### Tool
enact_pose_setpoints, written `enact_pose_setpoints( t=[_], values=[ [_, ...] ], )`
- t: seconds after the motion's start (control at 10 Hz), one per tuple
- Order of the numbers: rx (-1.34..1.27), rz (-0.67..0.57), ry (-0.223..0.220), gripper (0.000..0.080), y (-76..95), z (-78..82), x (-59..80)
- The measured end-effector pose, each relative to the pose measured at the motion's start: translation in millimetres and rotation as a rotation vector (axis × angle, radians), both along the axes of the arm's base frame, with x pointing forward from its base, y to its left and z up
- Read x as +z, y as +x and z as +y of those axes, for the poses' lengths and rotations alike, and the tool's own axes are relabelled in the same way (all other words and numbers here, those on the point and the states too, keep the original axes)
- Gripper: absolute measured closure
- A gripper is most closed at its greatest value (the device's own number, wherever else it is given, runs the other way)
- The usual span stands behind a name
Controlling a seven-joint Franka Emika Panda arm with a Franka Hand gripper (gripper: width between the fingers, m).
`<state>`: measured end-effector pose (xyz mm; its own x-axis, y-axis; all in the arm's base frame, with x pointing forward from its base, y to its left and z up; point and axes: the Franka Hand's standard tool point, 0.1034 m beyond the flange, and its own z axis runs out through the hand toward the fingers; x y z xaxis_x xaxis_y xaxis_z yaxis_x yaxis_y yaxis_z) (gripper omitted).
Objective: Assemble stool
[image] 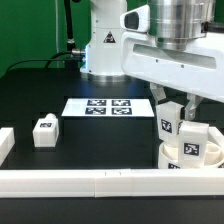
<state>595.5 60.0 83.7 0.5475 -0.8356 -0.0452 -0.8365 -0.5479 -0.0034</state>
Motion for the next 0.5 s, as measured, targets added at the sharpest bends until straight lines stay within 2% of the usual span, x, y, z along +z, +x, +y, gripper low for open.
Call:
enact_pose_setpoints(
  t=[0.5],
  values=[
    [-0.564, -0.041, -0.003, 0.0463, -9.8, 13.3, -0.3]
  ],
)
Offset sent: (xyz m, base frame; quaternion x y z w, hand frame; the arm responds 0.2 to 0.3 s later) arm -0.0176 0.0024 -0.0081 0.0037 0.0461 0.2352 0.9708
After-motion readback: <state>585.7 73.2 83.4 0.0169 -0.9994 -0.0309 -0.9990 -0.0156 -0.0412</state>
